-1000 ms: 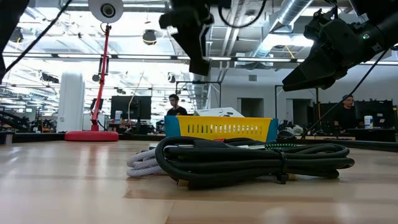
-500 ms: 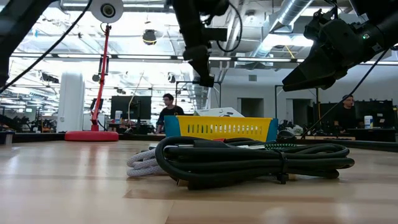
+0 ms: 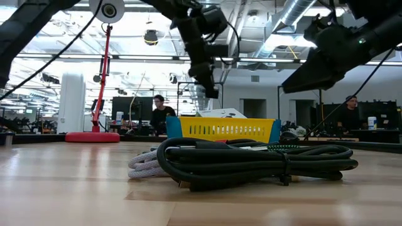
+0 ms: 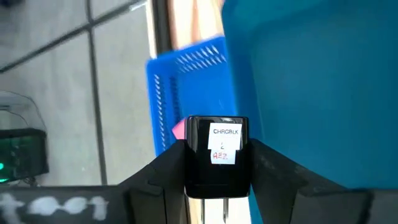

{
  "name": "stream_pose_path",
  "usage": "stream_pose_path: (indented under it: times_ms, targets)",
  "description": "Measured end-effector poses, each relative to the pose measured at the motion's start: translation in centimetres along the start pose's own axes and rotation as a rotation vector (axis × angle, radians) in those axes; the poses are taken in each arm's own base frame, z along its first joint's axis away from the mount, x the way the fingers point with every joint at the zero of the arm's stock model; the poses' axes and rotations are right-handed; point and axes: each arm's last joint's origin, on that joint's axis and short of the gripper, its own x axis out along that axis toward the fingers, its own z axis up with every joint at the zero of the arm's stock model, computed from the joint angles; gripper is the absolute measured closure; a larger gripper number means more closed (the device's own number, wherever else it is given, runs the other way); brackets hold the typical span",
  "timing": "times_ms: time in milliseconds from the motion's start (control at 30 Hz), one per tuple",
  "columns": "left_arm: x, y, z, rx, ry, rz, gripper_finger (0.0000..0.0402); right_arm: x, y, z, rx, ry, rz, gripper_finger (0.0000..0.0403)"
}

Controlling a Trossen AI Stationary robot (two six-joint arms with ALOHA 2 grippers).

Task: Pick and place items into bin
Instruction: Put the black charger adapter into the top blue basket

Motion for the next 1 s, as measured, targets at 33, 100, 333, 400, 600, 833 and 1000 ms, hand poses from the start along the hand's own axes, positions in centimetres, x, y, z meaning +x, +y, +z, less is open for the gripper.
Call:
stream_pose_path:
  times_ms: [33, 100, 333, 400, 600, 833, 1000]
  targets:
    - [0.4, 0.1, -0.2, 0.01, 0.014, -0.008, 0.0271, 0.1, -0.1, 0.0, 0.004, 0.0, -0.007, 0.0188]
    - [1.3, 0.3, -0.5, 0.021, 0.021, -0.006, 0.0271, 0.2, -0.4, 0.0, 0.008, 0.006, -0.023, 0.0188]
    - [2.9, 1.3, -1.5, 0.003, 0.041, 0.001, 0.0268, 0.4, -0.8, 0.1, 0.016, 0.014, -0.038, 0.0188]
    - [3.0, 1.5, -1.5, -0.003, 0.031, 0.006, 0.0264, 0.4, -0.8, 0.1, 0.017, 0.014, -0.037, 0.0188]
    - [2.8, 1.8, -1.3, 0.017, 0.004, 0.015, 0.0267, 0.4, -0.8, 0.1, 0.017, 0.011, -0.037, 0.0188]
    - [2.8, 1.9, -1.1, 0.022, -0.013, 0.03, 0.0261, 0.4, -0.8, 0.1, 0.016, 0.011, -0.037, 0.0188]
    - [2.7, 2.0, -0.9, 0.037, -0.028, 0.042, 0.0259, 0.4, -0.8, 0.1, 0.016, 0.01, -0.038, 0.0188]
